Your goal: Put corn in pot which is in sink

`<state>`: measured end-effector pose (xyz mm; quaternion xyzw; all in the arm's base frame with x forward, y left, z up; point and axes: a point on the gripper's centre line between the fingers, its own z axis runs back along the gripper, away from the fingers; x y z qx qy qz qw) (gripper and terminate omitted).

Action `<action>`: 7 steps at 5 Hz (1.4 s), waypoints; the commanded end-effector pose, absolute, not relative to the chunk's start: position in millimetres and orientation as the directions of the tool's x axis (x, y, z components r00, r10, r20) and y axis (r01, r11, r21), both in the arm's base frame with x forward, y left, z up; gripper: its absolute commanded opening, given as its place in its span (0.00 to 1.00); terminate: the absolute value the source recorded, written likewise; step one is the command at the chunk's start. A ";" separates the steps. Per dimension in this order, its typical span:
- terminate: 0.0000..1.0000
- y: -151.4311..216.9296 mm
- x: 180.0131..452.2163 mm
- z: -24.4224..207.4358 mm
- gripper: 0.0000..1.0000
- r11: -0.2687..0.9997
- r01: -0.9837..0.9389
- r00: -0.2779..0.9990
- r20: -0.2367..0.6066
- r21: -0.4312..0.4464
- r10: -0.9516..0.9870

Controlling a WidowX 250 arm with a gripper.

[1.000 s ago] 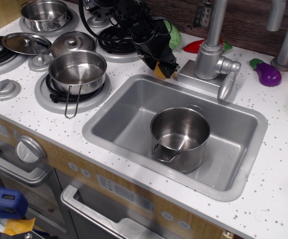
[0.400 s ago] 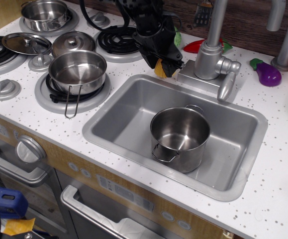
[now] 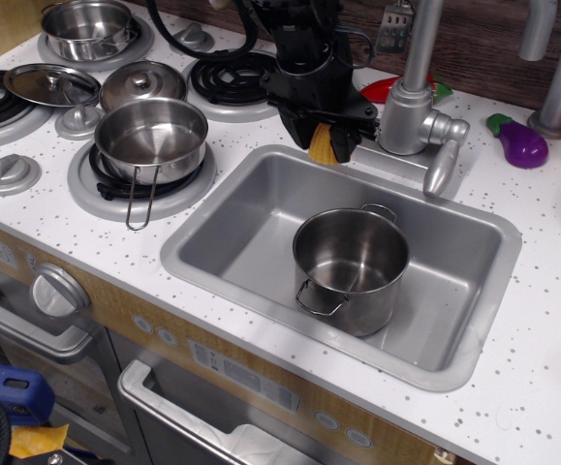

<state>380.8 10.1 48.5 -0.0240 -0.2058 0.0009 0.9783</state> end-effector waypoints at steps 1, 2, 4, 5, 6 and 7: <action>0.00 -22.1 369.6 82.9 0.00 0.995 -0.084 0.889 0.447 -0.057 0.101; 0.00 -39.4 358.8 79.3 0.00 0.988 -0.143 0.880 0.450 -0.060 0.155; 0.00 -50.6 347.9 74.0 1.00 0.976 -0.211 0.869 0.446 -0.053 0.212; 0.00 -50.4 350.9 75.1 1.00 0.979 -0.192 0.866 0.458 -0.063 0.200; 0.00 -50.4 350.9 75.1 1.00 0.979 -0.192 0.866 0.458 -0.063 0.200; 0.00 -50.4 350.9 75.1 1.00 0.979 -0.192 0.866 0.458 -0.063 0.200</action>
